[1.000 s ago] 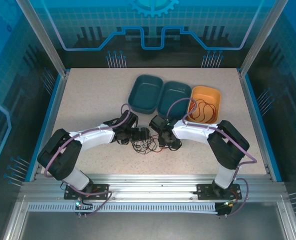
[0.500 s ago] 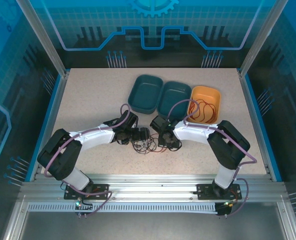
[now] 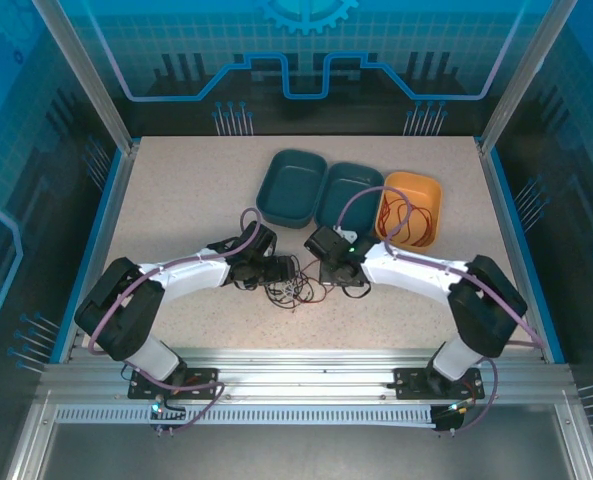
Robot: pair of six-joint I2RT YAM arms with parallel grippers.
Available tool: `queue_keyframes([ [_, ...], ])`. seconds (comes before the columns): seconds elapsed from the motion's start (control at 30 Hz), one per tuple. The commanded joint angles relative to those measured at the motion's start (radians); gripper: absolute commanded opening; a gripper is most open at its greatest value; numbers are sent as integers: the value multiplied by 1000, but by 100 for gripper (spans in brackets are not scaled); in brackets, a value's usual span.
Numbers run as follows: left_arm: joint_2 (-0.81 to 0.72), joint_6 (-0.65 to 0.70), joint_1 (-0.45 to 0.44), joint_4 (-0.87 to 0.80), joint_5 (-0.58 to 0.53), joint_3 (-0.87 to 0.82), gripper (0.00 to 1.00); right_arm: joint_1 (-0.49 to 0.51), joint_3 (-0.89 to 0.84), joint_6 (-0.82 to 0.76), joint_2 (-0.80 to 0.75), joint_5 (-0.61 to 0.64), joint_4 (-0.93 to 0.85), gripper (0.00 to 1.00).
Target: Untangle the cables
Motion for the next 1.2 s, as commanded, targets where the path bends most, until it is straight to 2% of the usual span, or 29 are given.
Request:
queue_keyframes([
  [0.0,15,-2,3,4,-16,-9,77,19,27,-72,-74,72,55,0],
  [0.33,23,-3,3,15,-3,-19,71,36,6,-270,-297,41,245,0],
  [0.67,55,-1,2,-10,22,-3,70,39,163,-456,-434,74,169,0],
  [1.17,13,-15,2,6,27,-23,70,43,406,-619,-471,156,61,0],
])
